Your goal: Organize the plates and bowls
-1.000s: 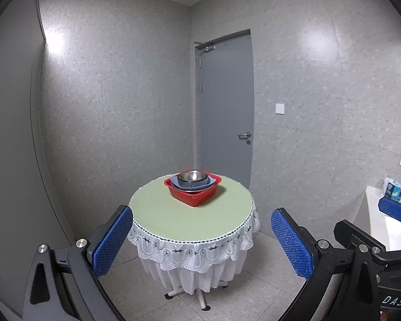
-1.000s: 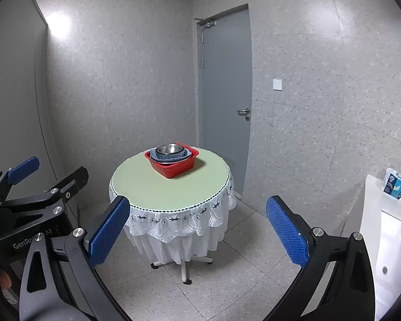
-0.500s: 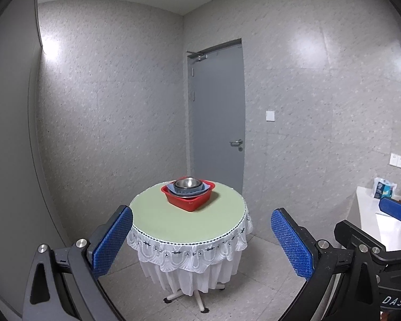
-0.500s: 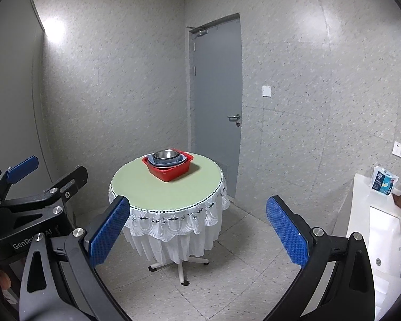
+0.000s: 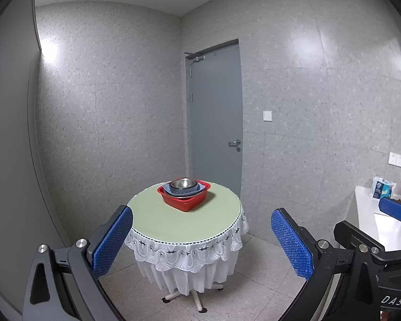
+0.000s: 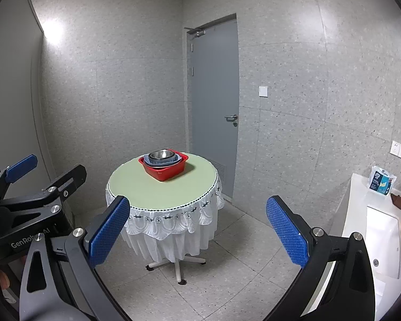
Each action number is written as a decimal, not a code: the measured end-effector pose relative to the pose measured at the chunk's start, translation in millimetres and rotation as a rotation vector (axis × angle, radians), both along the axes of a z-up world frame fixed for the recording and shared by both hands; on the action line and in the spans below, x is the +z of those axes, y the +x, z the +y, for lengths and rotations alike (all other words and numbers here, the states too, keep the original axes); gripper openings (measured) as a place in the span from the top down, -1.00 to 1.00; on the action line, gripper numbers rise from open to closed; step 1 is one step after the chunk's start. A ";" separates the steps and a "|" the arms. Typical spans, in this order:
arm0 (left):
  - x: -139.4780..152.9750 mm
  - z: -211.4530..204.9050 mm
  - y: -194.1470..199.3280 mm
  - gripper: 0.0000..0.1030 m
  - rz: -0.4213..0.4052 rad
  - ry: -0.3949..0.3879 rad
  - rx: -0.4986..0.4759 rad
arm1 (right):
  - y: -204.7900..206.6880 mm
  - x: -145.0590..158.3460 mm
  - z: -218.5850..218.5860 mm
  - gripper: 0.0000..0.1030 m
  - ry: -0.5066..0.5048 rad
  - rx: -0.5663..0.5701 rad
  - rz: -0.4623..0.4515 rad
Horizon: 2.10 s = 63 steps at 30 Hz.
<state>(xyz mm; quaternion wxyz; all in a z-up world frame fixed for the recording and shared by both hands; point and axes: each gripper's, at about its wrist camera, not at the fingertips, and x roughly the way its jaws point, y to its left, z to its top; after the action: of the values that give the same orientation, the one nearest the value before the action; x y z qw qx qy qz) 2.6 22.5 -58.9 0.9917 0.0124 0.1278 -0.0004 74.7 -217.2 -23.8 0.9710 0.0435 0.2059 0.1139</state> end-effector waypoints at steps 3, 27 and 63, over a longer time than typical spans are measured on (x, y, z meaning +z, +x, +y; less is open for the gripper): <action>0.5 -7.3 1.7 -0.98 -0.001 0.005 0.002 | 3.5 -2.4 -9.0 -1.00 0.006 0.001 0.004; -8.6 -53.5 45.7 -0.99 -0.007 0.018 0.007 | 43.2 -13.1 -61.8 -1.00 0.022 0.015 0.007; -27.5 -58.5 67.5 -0.99 -0.025 0.015 0.037 | 64.1 -17.3 -56.0 -1.00 0.024 0.041 0.005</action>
<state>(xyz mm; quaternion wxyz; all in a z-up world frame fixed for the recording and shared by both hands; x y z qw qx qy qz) 70.1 -36.0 -86.4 0.9930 0.0176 0.1156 0.0192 138.8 -273.2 -41.1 0.9673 0.0513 0.2077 0.1364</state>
